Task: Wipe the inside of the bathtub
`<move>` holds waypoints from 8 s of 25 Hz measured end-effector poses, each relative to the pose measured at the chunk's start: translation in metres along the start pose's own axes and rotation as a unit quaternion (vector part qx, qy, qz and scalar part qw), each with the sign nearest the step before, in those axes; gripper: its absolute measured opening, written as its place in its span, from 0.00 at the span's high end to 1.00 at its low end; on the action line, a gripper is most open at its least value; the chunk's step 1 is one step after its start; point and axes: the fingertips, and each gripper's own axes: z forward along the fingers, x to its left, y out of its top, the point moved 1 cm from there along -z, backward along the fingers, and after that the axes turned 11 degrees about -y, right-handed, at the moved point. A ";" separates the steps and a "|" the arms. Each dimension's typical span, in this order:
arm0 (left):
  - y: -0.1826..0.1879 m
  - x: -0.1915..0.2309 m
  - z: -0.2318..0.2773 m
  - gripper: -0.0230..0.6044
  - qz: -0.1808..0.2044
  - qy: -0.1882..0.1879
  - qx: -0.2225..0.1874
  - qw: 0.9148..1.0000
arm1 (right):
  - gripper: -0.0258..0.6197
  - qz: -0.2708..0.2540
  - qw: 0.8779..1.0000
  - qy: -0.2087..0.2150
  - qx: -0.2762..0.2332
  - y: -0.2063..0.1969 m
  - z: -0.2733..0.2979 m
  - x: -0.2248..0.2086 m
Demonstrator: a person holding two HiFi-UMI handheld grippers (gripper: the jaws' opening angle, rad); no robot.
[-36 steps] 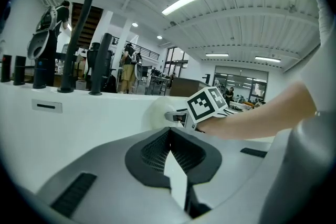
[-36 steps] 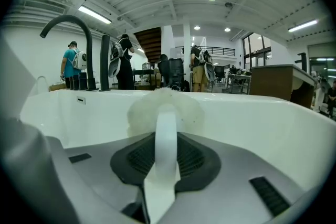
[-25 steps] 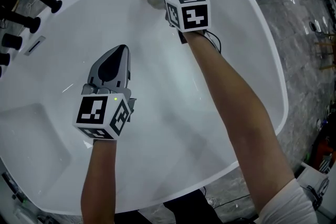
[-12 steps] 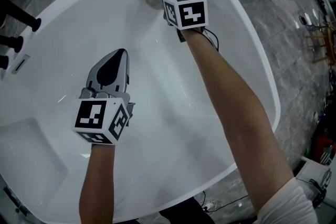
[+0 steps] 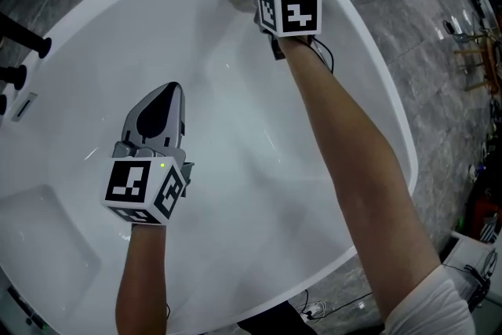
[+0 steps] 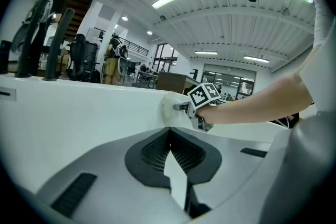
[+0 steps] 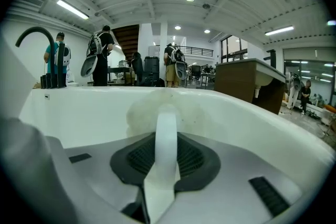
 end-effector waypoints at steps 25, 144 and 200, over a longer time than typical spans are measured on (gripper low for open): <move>-0.061 0.037 -0.044 0.95 -0.026 0.015 0.034 0.999 | 0.81 0.032 0.999 -0.007 0.037 -0.101 0.011 0.060; -0.141 0.402 -0.665 0.95 -0.100 0.197 -0.008 0.975 | 0.81 -0.001 0.978 0.204 0.029 -0.043 -0.185 0.901; -0.235 0.453 -0.735 0.95 -0.119 0.239 -0.023 0.963 | 0.81 -0.077 0.940 0.327 0.055 -0.172 -0.188 1.096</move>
